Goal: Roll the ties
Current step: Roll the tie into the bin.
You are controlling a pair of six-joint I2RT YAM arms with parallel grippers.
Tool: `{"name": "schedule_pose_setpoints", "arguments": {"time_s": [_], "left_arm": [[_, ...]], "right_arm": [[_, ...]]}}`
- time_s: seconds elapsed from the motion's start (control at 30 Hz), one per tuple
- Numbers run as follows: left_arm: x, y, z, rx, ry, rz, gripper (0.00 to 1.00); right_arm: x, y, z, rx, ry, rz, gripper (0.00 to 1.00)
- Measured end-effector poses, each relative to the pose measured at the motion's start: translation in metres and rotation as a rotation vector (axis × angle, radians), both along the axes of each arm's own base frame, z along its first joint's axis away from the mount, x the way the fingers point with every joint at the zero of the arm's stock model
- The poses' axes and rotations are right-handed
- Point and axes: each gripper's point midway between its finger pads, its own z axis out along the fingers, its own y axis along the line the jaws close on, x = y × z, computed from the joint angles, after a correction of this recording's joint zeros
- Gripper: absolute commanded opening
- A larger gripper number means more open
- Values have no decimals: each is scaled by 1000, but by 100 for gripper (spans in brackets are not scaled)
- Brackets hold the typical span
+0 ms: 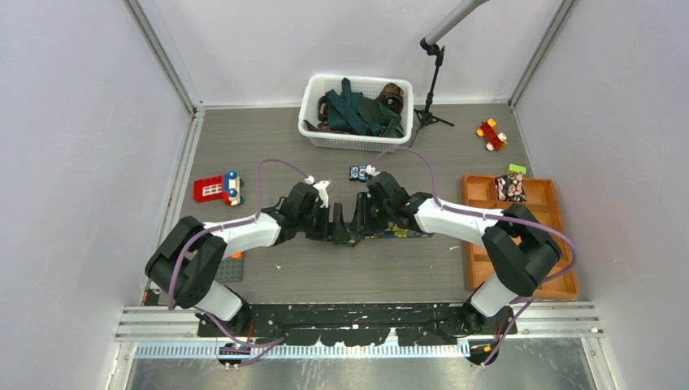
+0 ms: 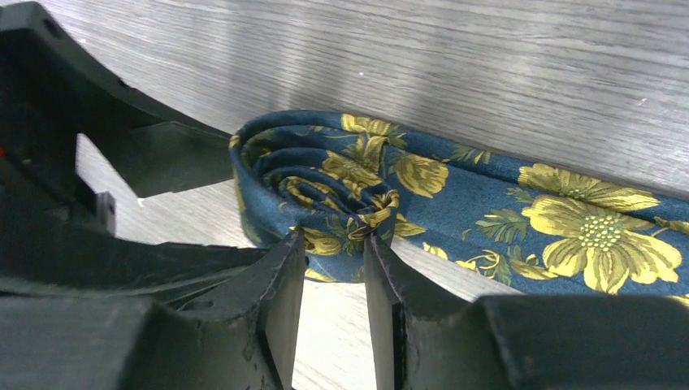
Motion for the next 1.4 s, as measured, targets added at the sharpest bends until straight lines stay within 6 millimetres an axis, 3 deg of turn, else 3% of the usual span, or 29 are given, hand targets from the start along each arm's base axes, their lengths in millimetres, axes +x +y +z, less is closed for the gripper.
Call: {"name": "schedule_pose_setpoints", "arguments": {"time_s": [0.13, 0.3, 0.5, 0.63, 0.83, 1.0, 1.13, 1.27, 1.4], "left_arm": [[3, -3, -2, -10, -6, -1, 66], [9, -9, -3, -25, -17, -4, 62], [12, -15, -5, -37, -9, -14, 40], [13, -15, -2, -34, -3, -8, 33], [15, -6, 5, 29, 10, 30, 32], [15, 5, 13, 103, 40, 56, 32], [9, 14, 19, 144, 62, 65, 32], [2, 25, 25, 177, 67, 81, 32], [1, 31, 26, 206, 76, 97, 32]], "right_arm": [[-1, 0, -16, -15, 23, -1, 37], [5, 3, -22, -4, 21, -7, 37], [8, 2, -23, -6, 16, -17, 47], [10, -1, -22, -25, 17, -26, 52], [17, -8, -5, -56, 3, -45, 53], [35, -16, 8, -84, -43, -77, 51], [43, -21, -11, -136, -26, -88, 49], [35, -29, -40, -201, 45, -90, 47], [29, -26, -40, -199, 61, -95, 46]]}}
